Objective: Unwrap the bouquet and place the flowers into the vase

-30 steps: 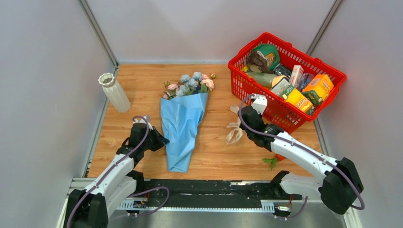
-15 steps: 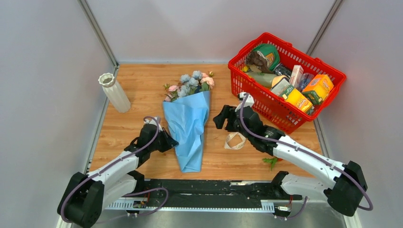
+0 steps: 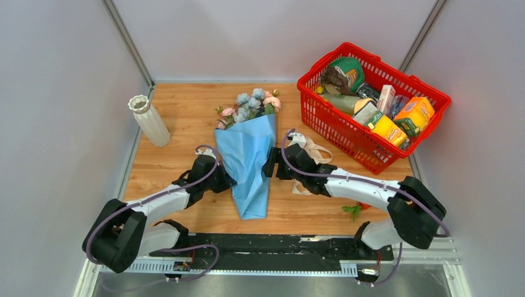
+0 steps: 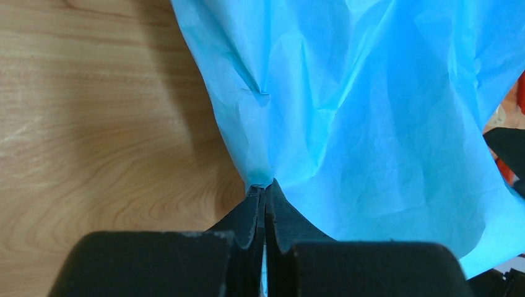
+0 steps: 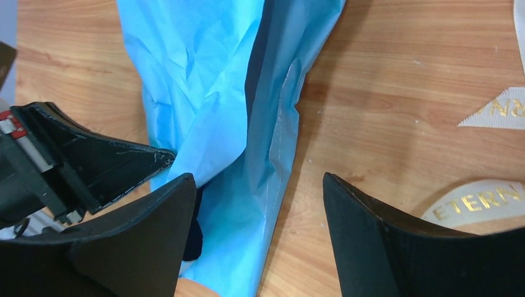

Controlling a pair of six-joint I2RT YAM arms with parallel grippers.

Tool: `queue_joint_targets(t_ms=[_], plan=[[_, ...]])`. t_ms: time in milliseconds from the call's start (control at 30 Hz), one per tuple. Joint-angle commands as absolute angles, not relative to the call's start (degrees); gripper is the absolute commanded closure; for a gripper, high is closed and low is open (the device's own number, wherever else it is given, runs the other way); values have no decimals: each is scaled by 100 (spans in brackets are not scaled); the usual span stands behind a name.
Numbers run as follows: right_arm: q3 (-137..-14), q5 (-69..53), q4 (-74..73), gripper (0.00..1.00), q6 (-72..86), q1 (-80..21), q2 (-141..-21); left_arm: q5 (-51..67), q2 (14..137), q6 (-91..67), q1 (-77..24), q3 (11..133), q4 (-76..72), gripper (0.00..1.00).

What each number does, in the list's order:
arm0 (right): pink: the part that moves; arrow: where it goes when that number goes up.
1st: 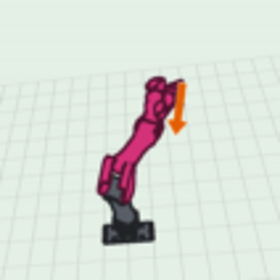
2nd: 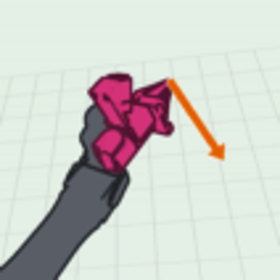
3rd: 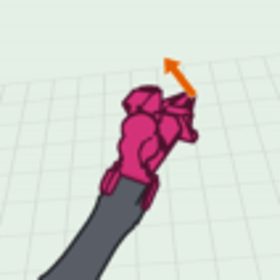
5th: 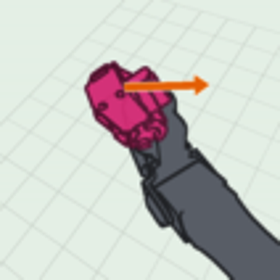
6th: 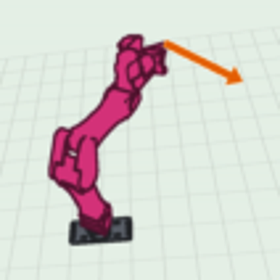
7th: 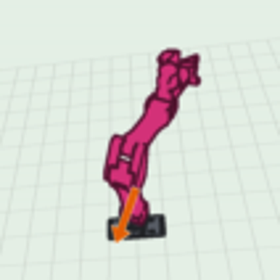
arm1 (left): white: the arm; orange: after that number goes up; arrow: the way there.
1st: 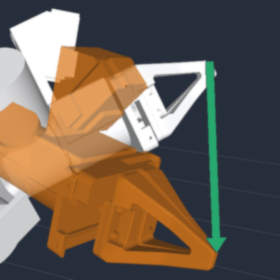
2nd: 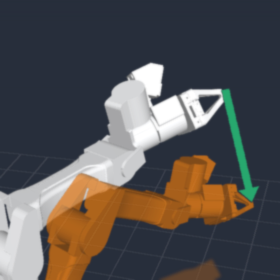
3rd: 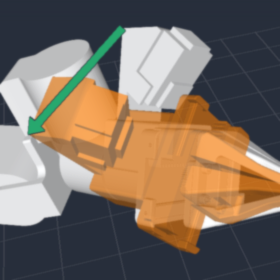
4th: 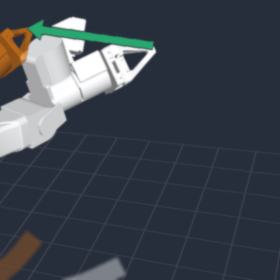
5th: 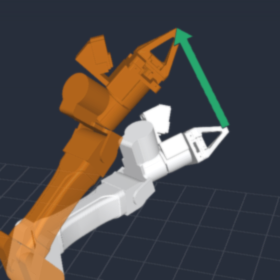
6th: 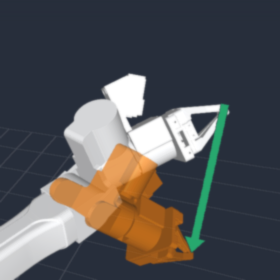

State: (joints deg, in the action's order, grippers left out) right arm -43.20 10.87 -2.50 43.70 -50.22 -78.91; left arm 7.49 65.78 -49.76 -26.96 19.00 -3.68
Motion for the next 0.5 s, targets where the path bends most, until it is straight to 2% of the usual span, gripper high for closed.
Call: queue_joint_targets(t_ms=[0,133,333,467], plan=[[-4824,1344,290,24,4140,-5027,-8445,536,6977,-4930,-2690,2171,-764,100],[-5123,1258,386,28,4000,-4844,-9007,334,7443,-4922,-2690,2460,-852,100],[-5606,721,721,40,3718,-4404,-9799,220,8137,-4782,-2698,3074,-888,100],[-5914,651,712,43,3498,-4289,-10063,149,8709,-4658,-2681,3593,-747,100]])
